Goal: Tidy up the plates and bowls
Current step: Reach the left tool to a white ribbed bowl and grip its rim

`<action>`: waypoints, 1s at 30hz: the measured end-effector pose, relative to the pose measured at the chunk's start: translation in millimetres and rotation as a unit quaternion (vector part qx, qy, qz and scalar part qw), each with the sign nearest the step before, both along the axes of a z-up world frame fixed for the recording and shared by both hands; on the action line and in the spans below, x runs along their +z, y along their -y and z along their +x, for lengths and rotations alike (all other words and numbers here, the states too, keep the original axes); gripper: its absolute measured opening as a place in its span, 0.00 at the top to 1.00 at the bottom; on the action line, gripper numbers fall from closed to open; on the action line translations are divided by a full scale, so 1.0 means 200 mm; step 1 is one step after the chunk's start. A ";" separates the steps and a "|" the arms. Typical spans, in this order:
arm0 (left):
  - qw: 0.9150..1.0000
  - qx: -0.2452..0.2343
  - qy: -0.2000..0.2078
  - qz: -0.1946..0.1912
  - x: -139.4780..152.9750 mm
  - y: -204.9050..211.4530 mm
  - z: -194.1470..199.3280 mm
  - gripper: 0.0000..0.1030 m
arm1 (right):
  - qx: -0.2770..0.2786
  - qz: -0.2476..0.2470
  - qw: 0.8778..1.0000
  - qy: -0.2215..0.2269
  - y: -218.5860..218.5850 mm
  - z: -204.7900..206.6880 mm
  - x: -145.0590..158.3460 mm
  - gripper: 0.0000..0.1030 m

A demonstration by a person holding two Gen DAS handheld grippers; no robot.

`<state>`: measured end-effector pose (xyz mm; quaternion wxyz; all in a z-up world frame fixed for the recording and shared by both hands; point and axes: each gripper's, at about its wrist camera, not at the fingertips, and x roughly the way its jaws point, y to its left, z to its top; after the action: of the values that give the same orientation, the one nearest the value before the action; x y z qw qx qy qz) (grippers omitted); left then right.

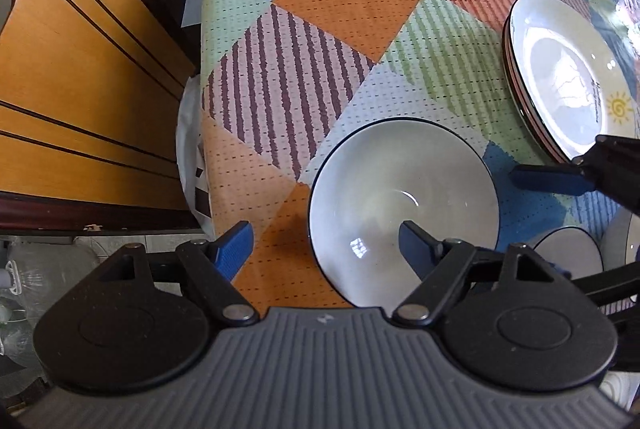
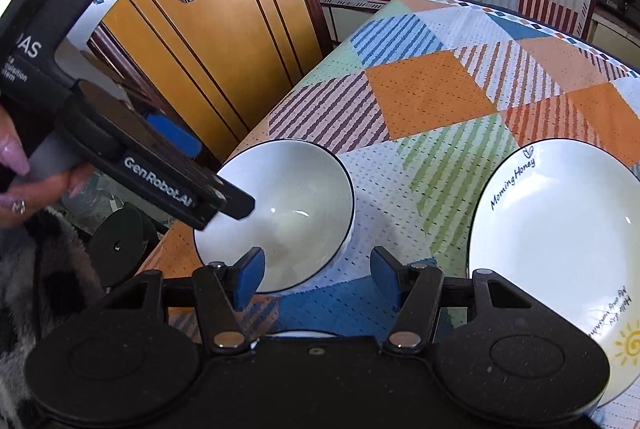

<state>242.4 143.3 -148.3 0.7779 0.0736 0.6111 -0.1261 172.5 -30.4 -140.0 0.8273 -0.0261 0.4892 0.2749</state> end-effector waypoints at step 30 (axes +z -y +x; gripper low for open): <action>0.996 -0.007 0.083 0.019 0.06 0.12 0.00 0.89 | -0.107 0.021 0.991 -0.082 0.07 0.19 -0.10 0.87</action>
<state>243.1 118.5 -135.9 0.8235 0.1026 0.5462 -0.1138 210.3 -45.3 -159.5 0.8095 0.0666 0.5492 0.1964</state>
